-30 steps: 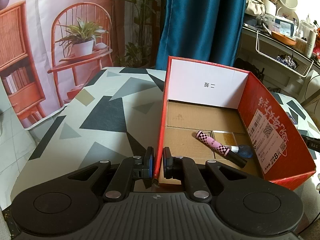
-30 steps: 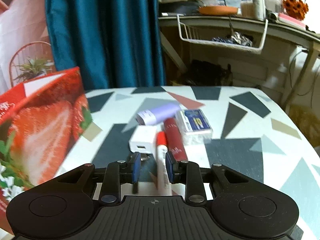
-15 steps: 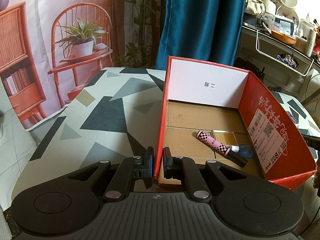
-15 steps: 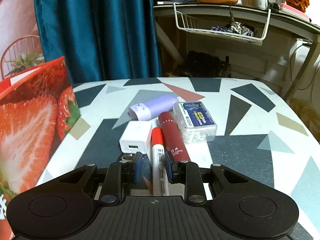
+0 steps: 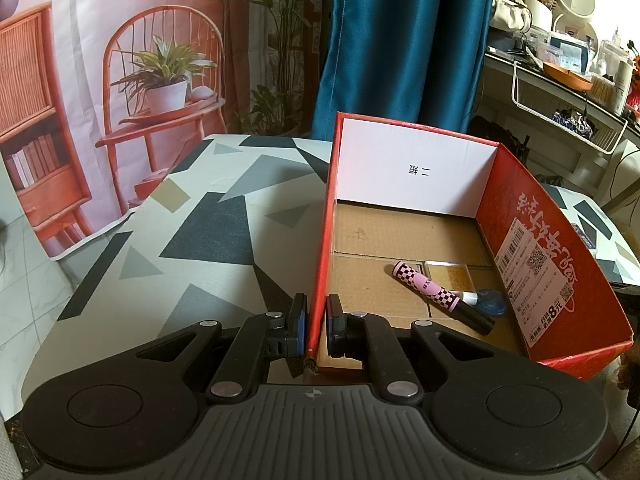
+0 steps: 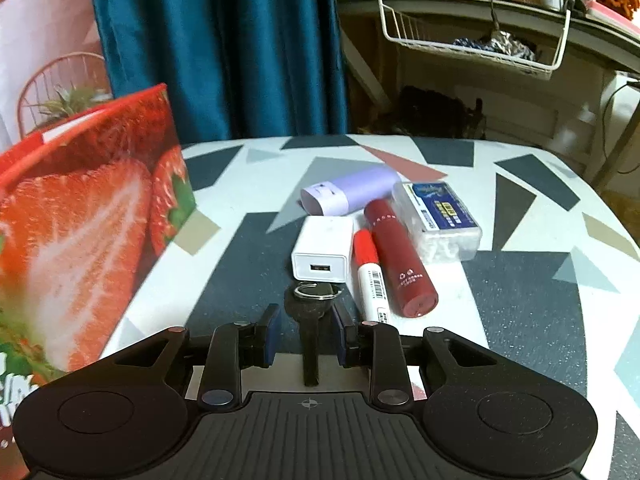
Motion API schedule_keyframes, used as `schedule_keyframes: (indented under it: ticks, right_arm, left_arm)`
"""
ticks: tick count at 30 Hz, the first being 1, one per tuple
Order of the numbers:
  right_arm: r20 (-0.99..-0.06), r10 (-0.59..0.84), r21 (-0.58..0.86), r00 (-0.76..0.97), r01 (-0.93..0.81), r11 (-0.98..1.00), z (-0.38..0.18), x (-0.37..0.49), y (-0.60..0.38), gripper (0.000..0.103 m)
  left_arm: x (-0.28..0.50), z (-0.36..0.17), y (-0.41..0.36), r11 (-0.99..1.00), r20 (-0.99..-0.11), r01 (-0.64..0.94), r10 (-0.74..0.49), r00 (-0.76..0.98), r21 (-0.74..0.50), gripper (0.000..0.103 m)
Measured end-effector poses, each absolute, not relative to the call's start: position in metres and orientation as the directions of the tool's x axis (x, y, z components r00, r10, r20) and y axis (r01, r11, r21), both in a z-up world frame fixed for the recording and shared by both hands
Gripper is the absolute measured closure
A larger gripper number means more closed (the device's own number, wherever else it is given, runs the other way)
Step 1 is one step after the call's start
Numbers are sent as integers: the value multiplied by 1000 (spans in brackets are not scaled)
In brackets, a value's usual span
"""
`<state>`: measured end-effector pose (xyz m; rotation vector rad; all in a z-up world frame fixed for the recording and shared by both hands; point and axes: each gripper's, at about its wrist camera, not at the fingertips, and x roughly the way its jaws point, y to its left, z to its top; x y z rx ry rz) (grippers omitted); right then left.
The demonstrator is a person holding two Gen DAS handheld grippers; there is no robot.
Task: Organize rigid objects
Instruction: 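Return the right gripper to the items and grasp the key, then carry the key into the red box and open the right gripper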
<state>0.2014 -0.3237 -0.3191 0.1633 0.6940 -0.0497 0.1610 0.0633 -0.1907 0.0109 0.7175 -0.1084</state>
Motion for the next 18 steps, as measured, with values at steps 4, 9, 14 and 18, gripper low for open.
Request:
schedule_keyframes:
  ticks: [4,9,14,18]
  right_arm:
    - [-640,-6,116,768,105,988,-320,211,-321,71]
    - [-636,-31,66,771,95,993,-322,219,-313,69]
    - [-623,-42,43,781,88,995,-325,218,-311,73]
    - [-616,-48,17,786,74,997,-324,215,-306,77]
  left_arm:
    - [161,-191,63,994,-657,103,-95,748,-27,92]
    - [161,-191,63,994,-657,103,-95,748,-27,92]
    - [161,-191,63,994,-657,103,-96,748,-27,92]
    - [161,-191,63,994,-657,103,-96,748,-28,92]
